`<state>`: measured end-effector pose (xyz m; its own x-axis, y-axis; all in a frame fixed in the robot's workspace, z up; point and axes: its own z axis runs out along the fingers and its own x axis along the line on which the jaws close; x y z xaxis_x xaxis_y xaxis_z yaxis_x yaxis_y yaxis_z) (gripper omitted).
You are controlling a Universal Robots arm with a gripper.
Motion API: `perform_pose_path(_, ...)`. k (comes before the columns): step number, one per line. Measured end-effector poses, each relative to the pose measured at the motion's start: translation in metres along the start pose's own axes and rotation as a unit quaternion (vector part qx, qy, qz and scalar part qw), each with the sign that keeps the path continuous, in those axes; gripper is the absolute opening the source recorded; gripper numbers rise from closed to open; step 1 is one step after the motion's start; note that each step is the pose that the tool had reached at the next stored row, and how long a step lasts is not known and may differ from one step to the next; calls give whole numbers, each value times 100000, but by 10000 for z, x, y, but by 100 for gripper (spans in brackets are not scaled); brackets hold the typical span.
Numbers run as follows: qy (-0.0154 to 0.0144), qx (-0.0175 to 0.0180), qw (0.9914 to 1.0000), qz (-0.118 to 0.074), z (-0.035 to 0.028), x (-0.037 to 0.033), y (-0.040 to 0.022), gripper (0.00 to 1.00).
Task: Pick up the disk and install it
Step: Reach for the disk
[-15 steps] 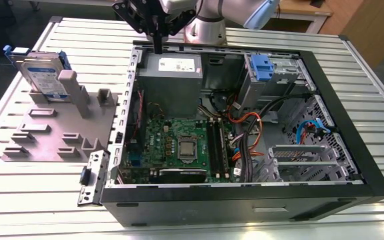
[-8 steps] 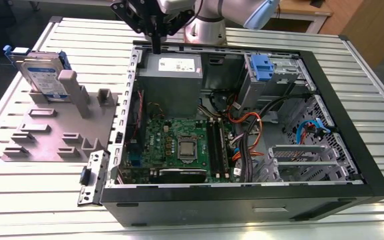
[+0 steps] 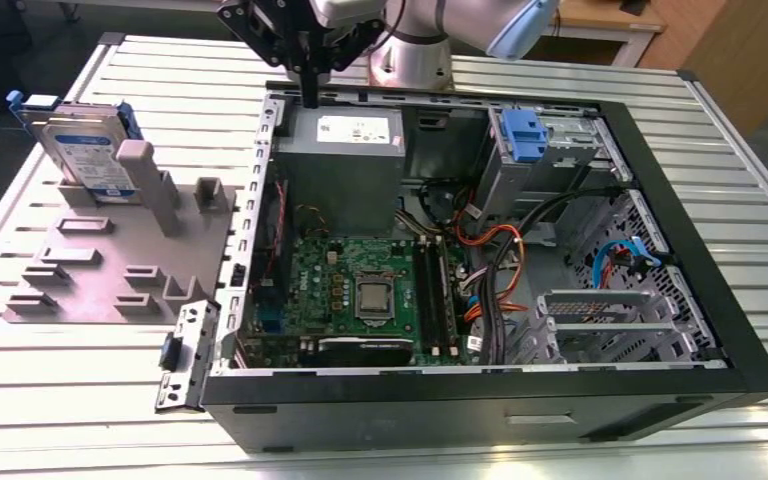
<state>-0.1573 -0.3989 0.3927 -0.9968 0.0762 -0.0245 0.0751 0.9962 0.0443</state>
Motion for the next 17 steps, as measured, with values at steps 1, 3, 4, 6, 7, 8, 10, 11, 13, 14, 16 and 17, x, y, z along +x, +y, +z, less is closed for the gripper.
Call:
perform_pose_path(1,2,1,100000,1,0,7,-1,11)
perform_pose_path(3,1,0,100000,-5,0,28,-2,11)
perform_pose_path(4,1,0,100000,-2,0,44,-3,11)
perform_pose_path(6,-2,-2,100000,0,-1,69,-5,11)
perform_pose_path(7,-1,-2,100000,-1,-1,80,-6,11)
perform_pose_path(8,1,1,100000,3,-1,90,-7,11)
perform_pose_path(10,-4,-4,100000,6,-1,106,-8,11)
perform_pose_path(11,-2,-3,100000,1,-1,112,-8,11)
perform_pose_path(13,-5,-6,100000,-1,0,125,-10,11)
perform_pose_path(14,-2,-3,100000,3,-1,130,-9,11)
perform_pose_path(16,2,0,100000,0,-1,137,-10,11)
perform_pose_path(17,1,0,100000,-5,-1,137,-11,11)
